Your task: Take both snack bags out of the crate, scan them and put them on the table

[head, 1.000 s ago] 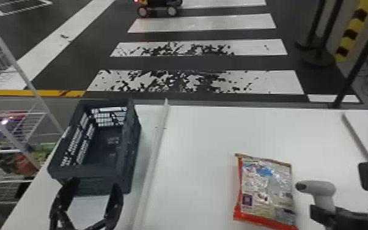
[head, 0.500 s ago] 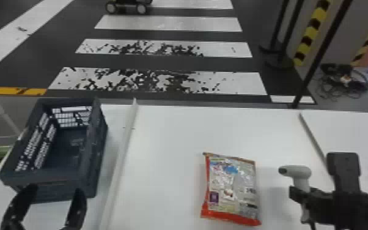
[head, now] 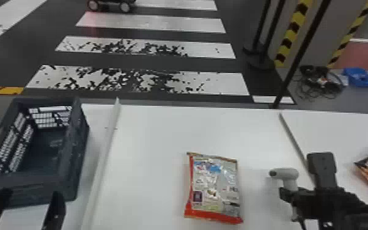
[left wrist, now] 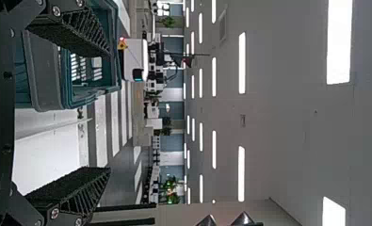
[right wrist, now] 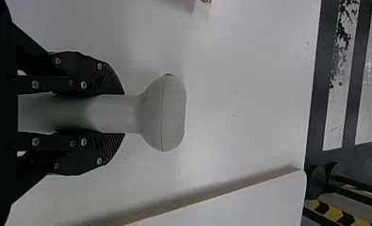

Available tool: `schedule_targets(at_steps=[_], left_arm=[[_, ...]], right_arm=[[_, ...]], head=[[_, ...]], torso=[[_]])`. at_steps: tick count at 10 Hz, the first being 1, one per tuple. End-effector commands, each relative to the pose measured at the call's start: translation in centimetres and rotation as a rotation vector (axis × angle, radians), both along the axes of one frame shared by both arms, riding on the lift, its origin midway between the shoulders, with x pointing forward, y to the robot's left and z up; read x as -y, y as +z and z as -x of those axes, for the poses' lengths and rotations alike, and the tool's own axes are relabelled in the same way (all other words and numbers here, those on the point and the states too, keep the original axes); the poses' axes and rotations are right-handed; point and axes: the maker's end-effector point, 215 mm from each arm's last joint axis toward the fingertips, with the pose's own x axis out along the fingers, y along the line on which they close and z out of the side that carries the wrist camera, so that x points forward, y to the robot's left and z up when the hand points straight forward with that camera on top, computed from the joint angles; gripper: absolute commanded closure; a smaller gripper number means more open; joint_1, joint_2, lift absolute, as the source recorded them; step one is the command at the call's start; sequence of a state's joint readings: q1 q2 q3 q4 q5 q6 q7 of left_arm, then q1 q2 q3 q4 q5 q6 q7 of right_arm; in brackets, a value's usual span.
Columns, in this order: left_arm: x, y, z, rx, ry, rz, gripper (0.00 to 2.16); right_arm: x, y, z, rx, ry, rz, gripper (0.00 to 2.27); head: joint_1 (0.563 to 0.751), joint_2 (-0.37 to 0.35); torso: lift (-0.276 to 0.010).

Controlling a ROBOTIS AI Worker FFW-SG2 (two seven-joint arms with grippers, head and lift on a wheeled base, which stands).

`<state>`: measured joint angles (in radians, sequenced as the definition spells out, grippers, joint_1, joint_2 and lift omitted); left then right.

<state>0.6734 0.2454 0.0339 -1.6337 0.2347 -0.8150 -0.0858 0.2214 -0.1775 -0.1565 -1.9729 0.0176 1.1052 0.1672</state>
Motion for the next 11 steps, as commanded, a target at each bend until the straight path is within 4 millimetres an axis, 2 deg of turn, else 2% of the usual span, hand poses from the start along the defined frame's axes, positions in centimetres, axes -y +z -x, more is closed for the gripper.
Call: schedule_targets(at_steps=[1,7,8,9,10,11], left_arm=[[0.02,0.04,0.02,0.002,0.001,0.001,0.14],[0.01,0.05,0.01,0.002,0.0,0.0,0.14],[0.01,0.05,0.01,0.002,0.0,0.0,0.14],[0.01,0.05,0.01,0.002,0.0,0.0,0.14],[0.01,0.05,0.01,0.002,0.0,0.0,0.14],[0.01,0.05,0.01,0.002,0.0,0.0,0.14]], right_arm=[[0.42,-0.34,-0.11,0.002,0.0,0.004,2.25],[0.51,-0.88,-0.5,0.014,-0.003,-0.005,2.25],[0.67,-0.85,-0.47,0.019,-0.008,-0.008,1.94],[0.71,-0.86,-0.38,0.019,-0.012,-0.005,1.33],[0.94,-0.82,-0.27,0.019,-0.017,0.002,0.43],[0.9,-0.94,-0.13,0.014,-0.018,0.0,0.1]], head=[[0.695,-0.083],[0.695,-0.09],[0.695,-0.091],[0.695,-0.093],[0.695,-0.094],[0.695,-0.097]], torso=[[-0.094],[-0.094],[-0.094],[-0.094],[-0.094],[-0.094]])
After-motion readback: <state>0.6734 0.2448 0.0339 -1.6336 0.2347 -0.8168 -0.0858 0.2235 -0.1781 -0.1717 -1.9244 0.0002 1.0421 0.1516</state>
